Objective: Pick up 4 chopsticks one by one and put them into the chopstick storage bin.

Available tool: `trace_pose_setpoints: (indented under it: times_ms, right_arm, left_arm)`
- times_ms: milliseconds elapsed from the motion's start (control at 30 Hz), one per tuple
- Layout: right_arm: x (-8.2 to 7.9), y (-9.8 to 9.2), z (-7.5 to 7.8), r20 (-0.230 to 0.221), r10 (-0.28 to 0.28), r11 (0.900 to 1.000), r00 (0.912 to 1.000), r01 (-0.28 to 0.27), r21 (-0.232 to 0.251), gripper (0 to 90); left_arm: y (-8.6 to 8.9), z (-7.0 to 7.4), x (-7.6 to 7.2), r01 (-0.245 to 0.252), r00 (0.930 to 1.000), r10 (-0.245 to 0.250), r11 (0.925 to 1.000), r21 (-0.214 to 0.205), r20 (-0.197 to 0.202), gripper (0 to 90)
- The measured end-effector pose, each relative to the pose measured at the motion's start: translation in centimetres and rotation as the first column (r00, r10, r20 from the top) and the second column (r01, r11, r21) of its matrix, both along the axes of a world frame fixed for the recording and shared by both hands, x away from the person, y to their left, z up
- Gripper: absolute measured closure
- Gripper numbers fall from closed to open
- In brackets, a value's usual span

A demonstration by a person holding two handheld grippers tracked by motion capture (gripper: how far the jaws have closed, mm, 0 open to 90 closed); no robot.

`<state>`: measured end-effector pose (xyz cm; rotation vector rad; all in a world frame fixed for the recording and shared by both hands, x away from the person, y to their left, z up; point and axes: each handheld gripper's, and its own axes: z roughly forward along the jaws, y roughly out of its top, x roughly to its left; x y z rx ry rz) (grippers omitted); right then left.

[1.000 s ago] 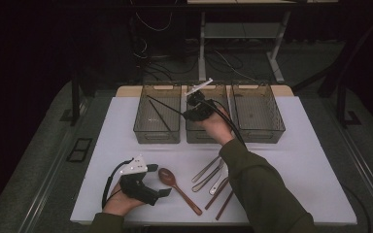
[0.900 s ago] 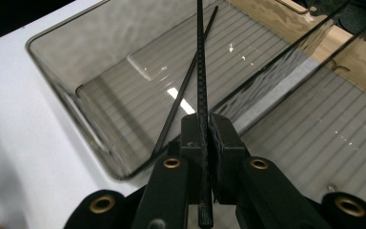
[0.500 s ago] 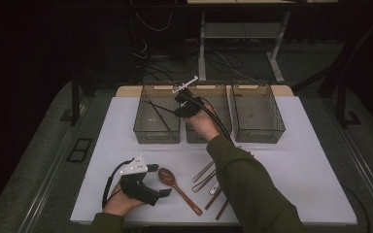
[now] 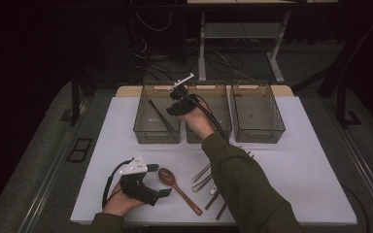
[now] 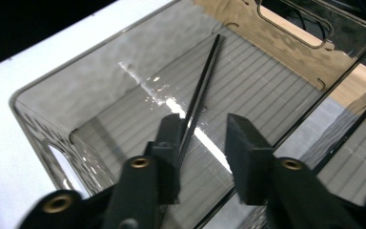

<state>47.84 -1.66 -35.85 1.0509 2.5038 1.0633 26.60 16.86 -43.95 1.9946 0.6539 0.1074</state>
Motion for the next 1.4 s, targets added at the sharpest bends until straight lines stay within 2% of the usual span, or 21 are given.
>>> trace_pose_setpoints:
  times_ms: [133,333,467,767,933,1100,1400]
  right_arm:
    - [-0.2,-0.2,0.2,-0.006,0.007,0.9999,1.0000,-0.007,0.014,57.8]
    - [-0.8,-0.9,0.7,0.000,0.034,0.9981,0.9994,-0.034,0.051,52.8]
    - [-1.3,-1.9,0.9,0.011,0.052,0.9954,0.9986,-0.053,0.080,47.7]
    - [-3.3,-4.6,1.4,0.048,0.098,0.9878,0.9940,-0.103,0.117,42.5]
    - [-4.5,-6.2,1.4,0.059,0.115,0.9835,0.9916,-0.122,0.133,41.7]
    - [-5.8,-7.9,1.4,0.070,0.129,0.9793,0.9892,-0.138,0.148,41.7]
    - [-8.3,-10.9,0.4,0.050,0.147,0.9770,0.9879,-0.153,0.149,47.0]
  left_arm:
    - [0.0,0.0,0.0,0.001,1.0000,-0.001,1.0000,0.004,0.000,0.0]
    - [0.0,0.0,0.0,0.000,1.0000,0.000,1.0000,0.004,0.001,0.0]
    - [0.0,0.0,0.0,0.001,1.0000,-0.001,1.0000,0.007,-0.001,0.0]
    - [-0.1,-0.1,0.1,0.003,1.0000,-0.003,0.9998,0.021,-0.002,0.0]
    - [-0.2,-0.1,0.0,-0.003,1.0000,0.003,0.9999,0.011,-0.003,0.0]
    - [-0.1,-0.1,0.0,-0.004,1.0000,0.004,0.9998,0.019,-0.004,0.0]
    - [-0.1,-0.1,0.0,-0.009,1.0000,0.009,0.9997,0.023,-0.003,0.0]
